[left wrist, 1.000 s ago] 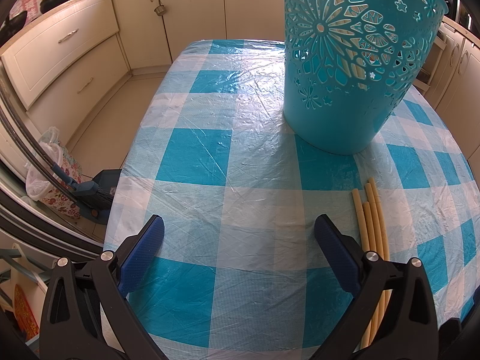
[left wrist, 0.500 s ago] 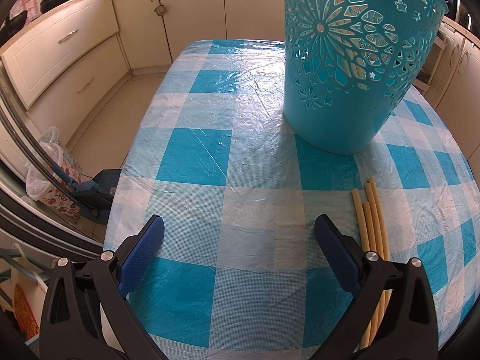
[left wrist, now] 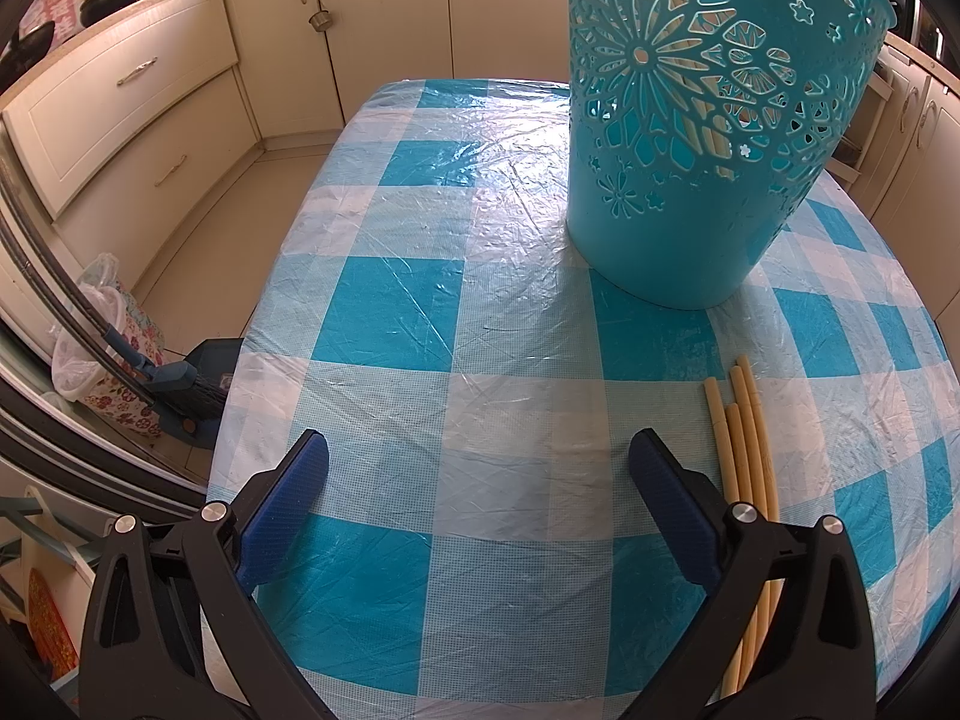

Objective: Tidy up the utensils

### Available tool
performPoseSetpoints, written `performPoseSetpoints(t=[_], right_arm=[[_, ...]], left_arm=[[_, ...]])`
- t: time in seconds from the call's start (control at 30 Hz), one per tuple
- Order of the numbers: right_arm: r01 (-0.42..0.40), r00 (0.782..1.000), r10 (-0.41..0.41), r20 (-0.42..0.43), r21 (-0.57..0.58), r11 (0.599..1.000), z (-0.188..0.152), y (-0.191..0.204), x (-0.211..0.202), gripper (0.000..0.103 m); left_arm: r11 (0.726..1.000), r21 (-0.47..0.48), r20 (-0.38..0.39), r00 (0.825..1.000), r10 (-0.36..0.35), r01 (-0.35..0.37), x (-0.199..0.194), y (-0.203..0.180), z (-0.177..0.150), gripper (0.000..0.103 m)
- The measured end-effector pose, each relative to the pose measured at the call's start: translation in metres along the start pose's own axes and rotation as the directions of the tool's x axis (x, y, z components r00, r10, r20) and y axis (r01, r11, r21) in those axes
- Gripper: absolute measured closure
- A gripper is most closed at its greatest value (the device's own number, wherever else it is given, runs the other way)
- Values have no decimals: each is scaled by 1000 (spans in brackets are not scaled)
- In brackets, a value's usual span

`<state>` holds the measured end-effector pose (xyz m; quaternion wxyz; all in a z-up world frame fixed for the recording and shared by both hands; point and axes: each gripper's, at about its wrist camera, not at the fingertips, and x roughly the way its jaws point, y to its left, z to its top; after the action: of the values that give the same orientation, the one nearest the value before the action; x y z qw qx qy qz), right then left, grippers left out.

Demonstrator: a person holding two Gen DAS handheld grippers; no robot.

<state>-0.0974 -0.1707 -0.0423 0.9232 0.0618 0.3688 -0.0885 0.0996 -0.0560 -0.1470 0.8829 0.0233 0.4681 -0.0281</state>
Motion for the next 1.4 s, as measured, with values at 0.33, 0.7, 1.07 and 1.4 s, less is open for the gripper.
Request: performPoseSetpoints(t=[0.33, 0.7, 1.07, 1.4], right_arm=[[4, 1000, -4, 8, -2, 1000, -1, 1, -10, 16], [6, 1000, -6, -2, 16, 1000, -5, -6, -8, 16], [4, 999, -2, -40, 39, 999, -11, -12, 7, 15], [15, 998, -16, -60, -12, 1000, -15, -3, 21, 15]], left_arm=[[1000, 0, 0, 1000, 0, 0, 0, 0, 0, 7], [1000, 0, 0, 1000, 0, 0, 0, 0, 0, 7], [1000, 0, 0, 1000, 0, 0, 0, 0, 0, 7], [1000, 0, 0, 1000, 0, 0, 1, 0, 0, 7]])
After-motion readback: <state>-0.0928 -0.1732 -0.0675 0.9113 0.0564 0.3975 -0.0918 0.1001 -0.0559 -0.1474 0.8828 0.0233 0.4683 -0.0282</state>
